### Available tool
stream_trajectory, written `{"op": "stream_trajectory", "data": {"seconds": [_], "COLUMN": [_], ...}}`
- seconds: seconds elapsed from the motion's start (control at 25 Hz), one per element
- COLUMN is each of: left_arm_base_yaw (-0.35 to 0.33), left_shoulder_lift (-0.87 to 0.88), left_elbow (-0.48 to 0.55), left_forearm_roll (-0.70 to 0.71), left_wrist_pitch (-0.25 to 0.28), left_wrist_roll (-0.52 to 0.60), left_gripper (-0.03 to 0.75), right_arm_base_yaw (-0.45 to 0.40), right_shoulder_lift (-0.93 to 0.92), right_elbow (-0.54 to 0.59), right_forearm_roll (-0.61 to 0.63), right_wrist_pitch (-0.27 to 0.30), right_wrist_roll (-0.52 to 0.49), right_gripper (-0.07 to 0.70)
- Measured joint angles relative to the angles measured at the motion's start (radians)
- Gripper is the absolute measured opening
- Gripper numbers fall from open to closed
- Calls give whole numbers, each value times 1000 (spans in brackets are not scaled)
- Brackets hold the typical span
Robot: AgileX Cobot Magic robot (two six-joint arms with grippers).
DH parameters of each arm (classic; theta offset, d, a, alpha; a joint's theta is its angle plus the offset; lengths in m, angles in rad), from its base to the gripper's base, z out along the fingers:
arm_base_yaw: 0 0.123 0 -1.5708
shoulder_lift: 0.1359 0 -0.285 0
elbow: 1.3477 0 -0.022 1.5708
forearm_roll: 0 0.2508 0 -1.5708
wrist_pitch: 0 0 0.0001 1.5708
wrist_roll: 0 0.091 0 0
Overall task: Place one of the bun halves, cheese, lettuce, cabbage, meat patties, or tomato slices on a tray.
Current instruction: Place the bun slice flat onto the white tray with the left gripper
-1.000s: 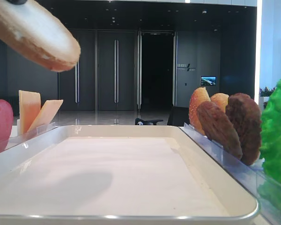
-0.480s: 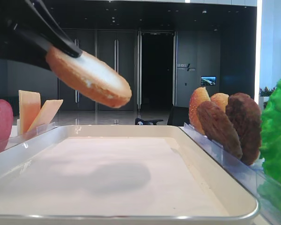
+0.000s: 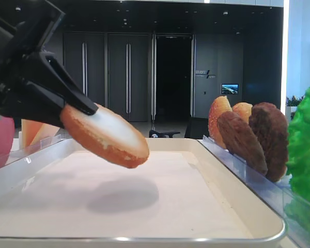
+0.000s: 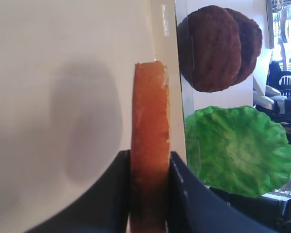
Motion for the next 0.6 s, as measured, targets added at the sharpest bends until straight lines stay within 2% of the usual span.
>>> {"op": "stream_trajectory", "data": {"seconds": [0.32,0.6], "left_arm_base_yaw": [-4,-66], "left_shoulder_lift": [55,128], "left_elbow": [-34,-93], "left_forearm_roll": [-42,-62], "left_wrist_pitch": [6,14], "left_wrist_roll": [75,82], "left_gripper": [164,164], "right_arm_base_yaw": [0,0], "right_shoulder_lift": [0,0], "right_elbow": [0,0], "right_forearm_roll": [-1,-4], "right_wrist_pitch": [0,0], "right_wrist_roll": [0,0], "right_gripper": [358,358]}}
